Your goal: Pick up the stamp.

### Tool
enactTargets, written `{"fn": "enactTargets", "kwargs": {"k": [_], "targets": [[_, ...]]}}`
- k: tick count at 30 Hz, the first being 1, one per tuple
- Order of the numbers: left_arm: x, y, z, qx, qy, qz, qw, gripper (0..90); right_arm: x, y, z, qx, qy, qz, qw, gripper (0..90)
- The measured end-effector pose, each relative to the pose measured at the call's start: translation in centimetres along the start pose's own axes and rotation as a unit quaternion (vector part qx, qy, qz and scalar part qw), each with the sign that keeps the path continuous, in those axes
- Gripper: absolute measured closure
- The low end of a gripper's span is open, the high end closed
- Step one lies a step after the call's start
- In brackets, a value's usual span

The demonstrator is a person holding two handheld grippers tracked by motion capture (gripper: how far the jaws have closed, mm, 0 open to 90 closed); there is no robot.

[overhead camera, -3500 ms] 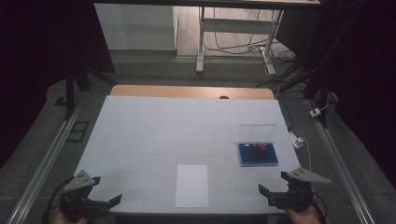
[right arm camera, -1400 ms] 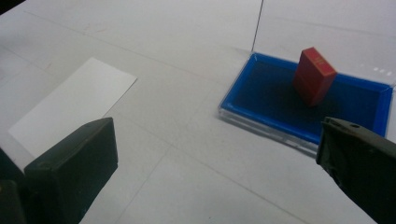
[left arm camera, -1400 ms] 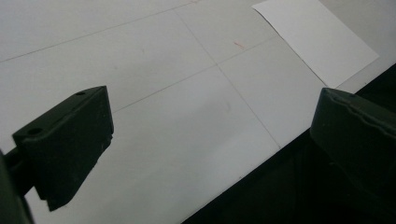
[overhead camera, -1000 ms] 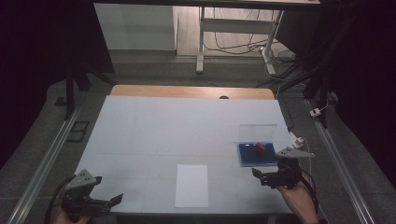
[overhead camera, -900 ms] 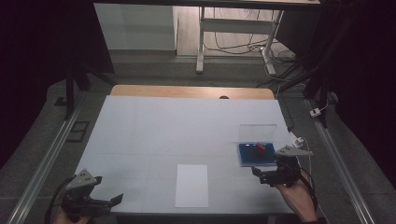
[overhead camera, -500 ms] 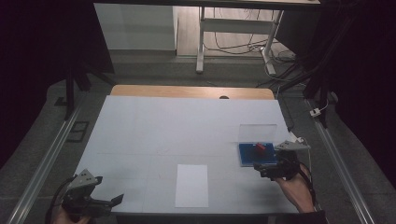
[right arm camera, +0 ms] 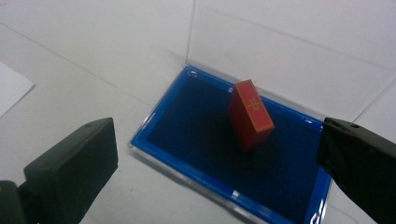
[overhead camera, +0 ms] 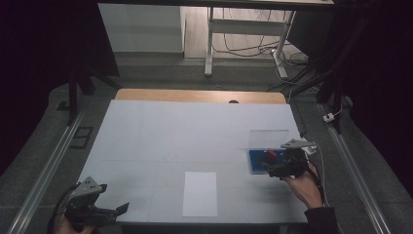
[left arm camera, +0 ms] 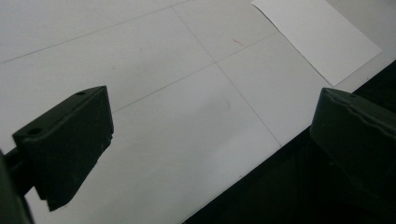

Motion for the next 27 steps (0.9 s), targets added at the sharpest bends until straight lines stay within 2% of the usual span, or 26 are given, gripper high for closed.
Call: {"fn": "enactTargets", "kwargs": {"k": [9,17,18,19,20,21,22,23,25,27], "targets": [[0.0,0.0,0.0,-0.001,0.0,0.0,1.0,0.0,1.3,-1.9,0.1,-0.022,0.004,-0.001,0.9998,0.0],[-0.1,0.0,0.0,-0.001,0.002,-0.001,1.0,0.0,2.0,-2.7,0.4,-0.043,0.01,-0.001,0.999,0.1],[-0.1,0.0,0.0,-0.001,0.002,-0.002,1.0,0.0,2.0,-2.7,0.4,-0.045,0.014,-0.005,0.9989,4.9],[-0.1,0.0,0.0,-0.001,0.002,-0.002,1.0,0.0,2.0,-2.7,0.4,-0.045,0.014,-0.005,0.9989,4.9],[-0.1,0.0,0.0,-0.002,0.002,-0.002,1.0,0.0,2.1,-2.8,0.2,-0.044,0.017,-0.011,0.9988,11.7],[-0.1,0.0,0.0,-0.002,0.002,-0.002,1.0,0.0,2.1,-2.8,0.2,-0.044,0.017,-0.011,0.9988,11.7],[-0.1,0.0,0.0,-0.002,0.002,-0.002,1.0,0.0,2.1,-2.8,0.1,-0.042,0.018,-0.015,0.9988,16.8],[-0.1,0.0,0.0,-0.003,0.002,-0.002,1.0,0.0,2.1,-2.6,-0.1,-0.041,0.022,-0.02,0.9987,25.7],[-0.1,0.0,0.0,-0.003,0.003,-0.003,1.0,0.0,2.2,-2.6,-0.2,-0.039,0.022,-0.024,0.9987,34.3],[-0.2,-0.1,0.0,-0.003,0.005,-0.004,1.0,0.0,2.2,-2.6,-0.3,-0.039,0.019,-0.027,0.9987,37.9]]}}
Point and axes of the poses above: each handheld gripper's, and its own axes: y roughly backward along the jaws, z roughly out of its underside, x roughly to its right, the point moved 10 cm from there along -y, roughly forward along the jaws, and after that the axes turned 3 degrees about x, right-handed, at the moved point
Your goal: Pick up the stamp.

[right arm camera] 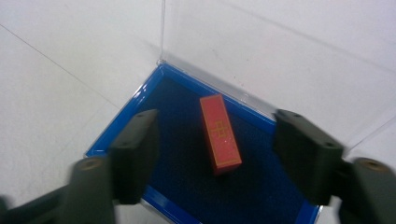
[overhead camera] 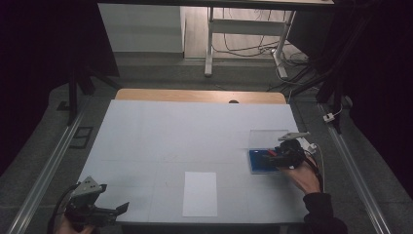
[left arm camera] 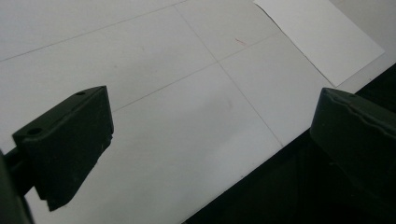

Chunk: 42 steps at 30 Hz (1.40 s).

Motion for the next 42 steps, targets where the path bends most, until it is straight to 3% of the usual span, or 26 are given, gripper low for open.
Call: {"fn": "enactTargets", "kwargs": {"k": [5,18,28,34,42], "targets": [[0.0,0.0,0.0,0.0,0.003,0.0,1.0,0.0,0.3,-0.1,0.0,-0.006,0.002,-0.006,1.0,52.7],[-0.1,0.0,0.0,-0.002,0.005,-0.002,1.0,0.0,0.4,0.0,0.0,-0.016,0.013,-0.014,0.9997,79.0],[-0.1,0.0,0.0,-0.002,0.006,-0.001,1.0,0.0,0.2,0.3,-0.2,-0.011,0.011,-0.017,0.9997,80.1],[-0.1,0.0,0.0,-0.001,0.005,-0.001,1.0,0.0,-0.5,1.0,-0.5,-0.001,0.03,-0.017,0.9994,80.2],[0.0,0.0,0.0,-0.001,0.005,-0.001,1.0,0.0,-1.4,1.8,-0.8,0.013,0.02,-0.024,0.9994,80.2]]}}
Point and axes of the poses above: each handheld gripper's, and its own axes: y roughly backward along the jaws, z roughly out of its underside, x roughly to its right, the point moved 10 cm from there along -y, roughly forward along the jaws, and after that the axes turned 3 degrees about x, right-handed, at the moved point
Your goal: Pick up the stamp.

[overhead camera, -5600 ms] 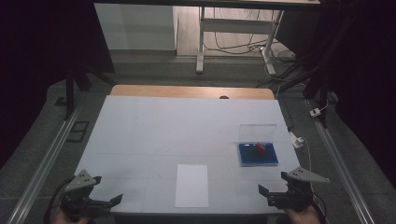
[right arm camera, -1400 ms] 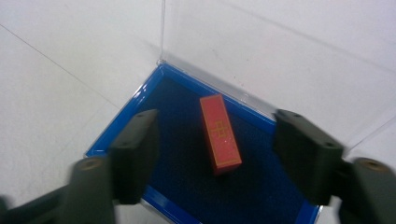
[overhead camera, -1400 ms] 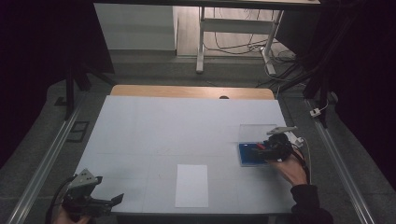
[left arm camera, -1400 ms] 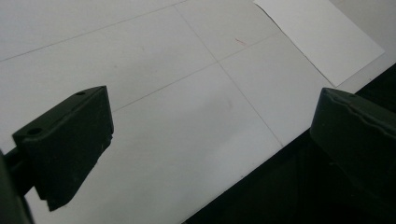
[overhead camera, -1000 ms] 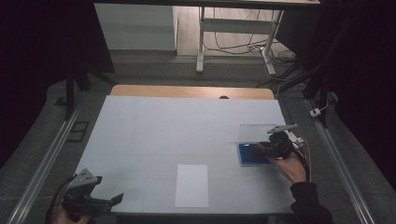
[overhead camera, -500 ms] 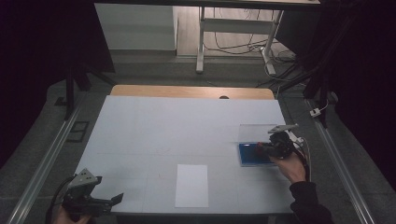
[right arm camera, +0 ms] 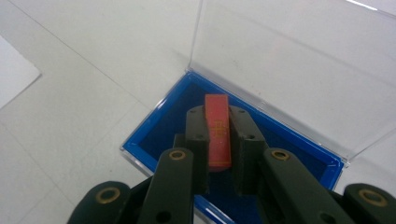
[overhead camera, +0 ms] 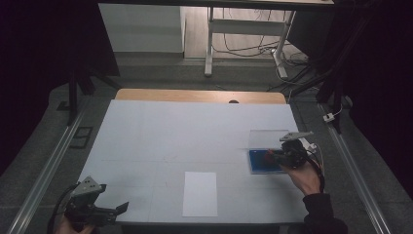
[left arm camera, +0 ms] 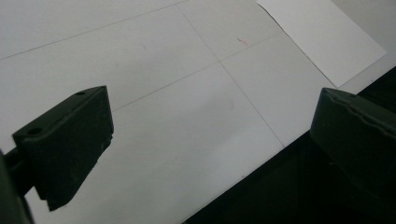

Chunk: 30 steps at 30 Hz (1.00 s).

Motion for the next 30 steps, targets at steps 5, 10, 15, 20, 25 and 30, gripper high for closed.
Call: {"fn": "enactTargets", "kwargs": {"k": [5,10,15,20,25,30], "targets": [[0.0,0.0,0.0,0.0,-0.002,0.0,1.0,0.0,-0.7,0.7,-0.2,0.012,-0.008,-0.013,0.9998,80.1],[-0.1,0.1,0.0,0.006,0.003,0.001,1.0,0.0,-1.6,1.2,-0.5,0.022,0.003,-0.02,0.9995,80.1],[0.0,0.1,0.0,0.005,0.004,0.001,1.0,0.0,-2.2,1.5,-0.7,0.027,0.005,-0.026,0.9993,80.1],[0.0,0.1,0.0,0.004,0.001,0.002,1.0,0.0,-3.2,1.6,-1.1,0.034,0.009,-0.039,0.9986,80.1],[0.0,0.1,0.0,0.005,0.0,0.003,1.0,0.0,-4.1,1.6,-1.3,0.036,0.017,-0.052,0.9979,80.1],[0.0,0.1,-0.1,0.005,-0.001,0.005,1.0,0.1,-5.0,1.6,-1.7,0.038,0.02,-0.055,0.9976,80.1]]}}
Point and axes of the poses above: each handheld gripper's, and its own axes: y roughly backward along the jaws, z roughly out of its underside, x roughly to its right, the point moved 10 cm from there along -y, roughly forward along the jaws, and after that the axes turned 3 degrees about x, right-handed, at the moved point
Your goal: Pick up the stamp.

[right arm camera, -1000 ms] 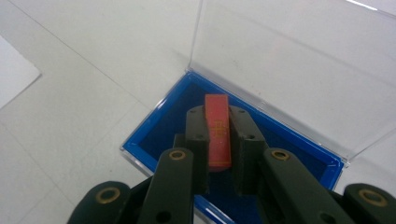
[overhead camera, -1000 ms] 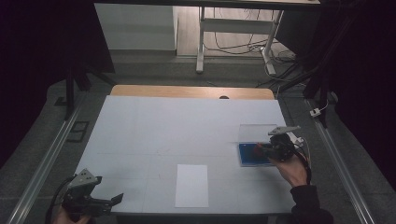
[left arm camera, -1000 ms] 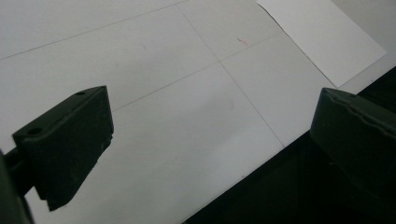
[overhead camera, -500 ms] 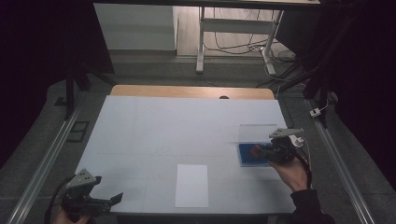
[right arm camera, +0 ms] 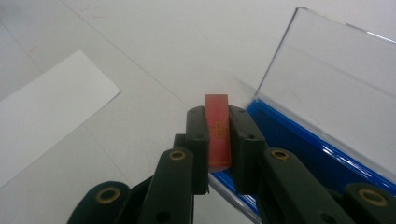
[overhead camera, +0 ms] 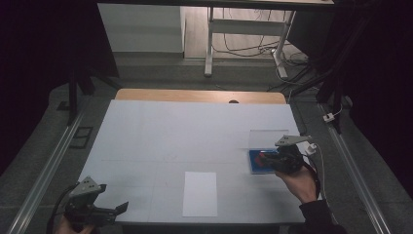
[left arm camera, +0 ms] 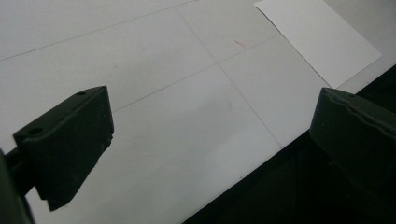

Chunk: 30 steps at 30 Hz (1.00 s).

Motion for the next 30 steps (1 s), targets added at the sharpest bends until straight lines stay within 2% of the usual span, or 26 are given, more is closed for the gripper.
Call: {"fn": "enactTargets", "kwargs": {"k": [20,26,30], "targets": [[-0.1,0.1,-0.1,0.007,0.005,0.005,1.0,0.3,-4.5,-0.9,-1.5,0.007,0.027,-0.046,0.9986,80.1],[-0.1,0.1,-0.1,0.006,0.004,0.005,1.0,0.3,-4.9,-1.1,-1.6,0.006,0.033,-0.048,0.9983,80.0],[0.0,0.1,-0.1,0.007,0.004,0.005,1.0,0.3,-4.5,-1.1,-1.5,0.005,0.029,-0.041,0.9987,80.1]]}}
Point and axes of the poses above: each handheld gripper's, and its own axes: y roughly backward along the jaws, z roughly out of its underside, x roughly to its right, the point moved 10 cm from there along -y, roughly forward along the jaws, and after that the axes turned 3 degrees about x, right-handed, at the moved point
